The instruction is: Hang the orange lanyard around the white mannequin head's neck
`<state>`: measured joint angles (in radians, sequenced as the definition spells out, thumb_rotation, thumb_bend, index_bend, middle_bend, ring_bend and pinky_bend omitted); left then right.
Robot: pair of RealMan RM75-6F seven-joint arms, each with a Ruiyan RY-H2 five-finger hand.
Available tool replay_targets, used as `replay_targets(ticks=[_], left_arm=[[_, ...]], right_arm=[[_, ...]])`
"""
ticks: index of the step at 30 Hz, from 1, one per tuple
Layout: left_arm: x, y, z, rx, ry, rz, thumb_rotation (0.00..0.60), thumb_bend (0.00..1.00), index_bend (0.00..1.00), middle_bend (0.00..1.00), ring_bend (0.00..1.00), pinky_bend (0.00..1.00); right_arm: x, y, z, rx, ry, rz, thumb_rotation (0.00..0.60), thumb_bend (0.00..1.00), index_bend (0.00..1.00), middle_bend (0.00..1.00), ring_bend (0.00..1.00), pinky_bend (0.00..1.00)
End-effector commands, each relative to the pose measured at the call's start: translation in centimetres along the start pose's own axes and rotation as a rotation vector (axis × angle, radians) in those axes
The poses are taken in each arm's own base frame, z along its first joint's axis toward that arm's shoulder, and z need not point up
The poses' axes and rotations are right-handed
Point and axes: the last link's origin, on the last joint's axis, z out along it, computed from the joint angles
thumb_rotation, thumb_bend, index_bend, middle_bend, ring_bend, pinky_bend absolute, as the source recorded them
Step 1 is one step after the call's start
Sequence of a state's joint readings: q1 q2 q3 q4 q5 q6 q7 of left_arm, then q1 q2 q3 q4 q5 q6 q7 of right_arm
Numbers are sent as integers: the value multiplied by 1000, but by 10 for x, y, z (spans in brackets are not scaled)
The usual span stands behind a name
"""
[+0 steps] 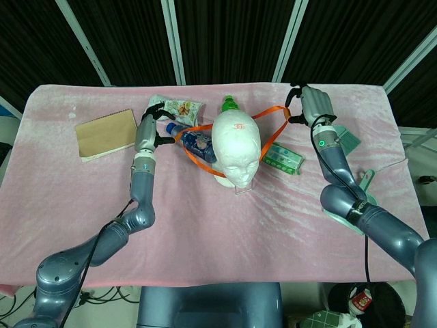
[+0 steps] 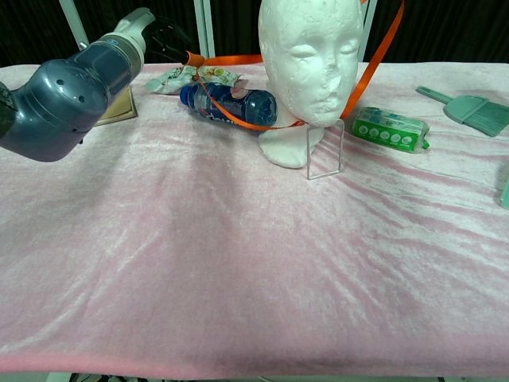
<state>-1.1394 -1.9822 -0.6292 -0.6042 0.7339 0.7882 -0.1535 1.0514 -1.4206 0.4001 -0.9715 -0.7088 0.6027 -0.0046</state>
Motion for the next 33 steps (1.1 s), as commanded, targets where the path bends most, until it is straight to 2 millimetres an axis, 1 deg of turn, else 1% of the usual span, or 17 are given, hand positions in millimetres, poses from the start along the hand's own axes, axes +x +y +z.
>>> replay_targets(ticks=[1, 3, 6, 9, 12, 15, 17, 19, 23, 25, 27, 29, 33], left_arm=[[0, 2, -1, -5, -21, 14, 600, 28, 274, 54, 0, 0], [3, 3, -1, -9, -31, 35, 600, 3, 216, 33, 0, 0], [6, 6, -2, -9, -36, 40, 600, 0, 197, 18, 0, 0], [12, 10, -4, -15, -30, 42, 600, 0, 195, 15, 0, 0], [19, 15, -6, -34, -5, 52, 600, 0, 195, 15, 0, 0], [30, 21, -11, -78, 29, 72, 600, 0, 213, 15, 0, 0], [38, 23, -16, -114, 50, 98, 600, 0, 227, 15, 0, 0], [48, 25, -22, -155, 75, 145, 600, 0, 229, 16, 0, 0], [65, 21, -40, -220, 81, 254, 600, 0, 229, 20, 0, 0], [75, 17, -50, -238, 81, 301, 600, 7, 229, 21, 0, 0], [85, 12, -61, -247, 77, 343, 600, 26, 228, 22, 0, 0], [100, 5, -73, -242, 79, 390, 600, 33, 231, 22, 0, 0], [129, -11, -99, -204, 82, 447, 600, 36, 236, 22, 0, 0]], right_arm=[[-3, 1, -1, 6, -33, -20, 600, 133, 323, 138, 280, 234], [-4, 1, -3, 10, -49, -33, 600, 60, 255, 122, 267, 225], [-3, -1, -5, 16, -57, -18, 600, 7, 192, 111, 257, 217], [0, -4, -7, 24, -54, 15, 600, 0, 166, 105, 250, 215], [8, -5, -12, 34, -42, 51, 600, 0, 162, 103, 249, 215], [22, -1, -22, 45, -16, 95, 600, 0, 161, 103, 250, 214], [33, 6, -32, 43, 3, 115, 600, 6, 161, 105, 252, 214], [44, 16, -43, 35, 20, 124, 600, 34, 161, 110, 253, 214], [61, 40, -68, 2, 45, 113, 600, 167, 161, 132, 266, 219], [67, 54, -82, -25, 54, 92, 600, 233, 161, 157, 288, 242], [73, 68, -95, -54, 67, 65, 600, 291, 161, 230, 343, 296], [77, 84, -109, -89, 79, 36, 600, 320, 161, 290, 390, 351], [77, 110, -140, -161, 70, 12, 600, 389, 161, 425, 512, 512]])
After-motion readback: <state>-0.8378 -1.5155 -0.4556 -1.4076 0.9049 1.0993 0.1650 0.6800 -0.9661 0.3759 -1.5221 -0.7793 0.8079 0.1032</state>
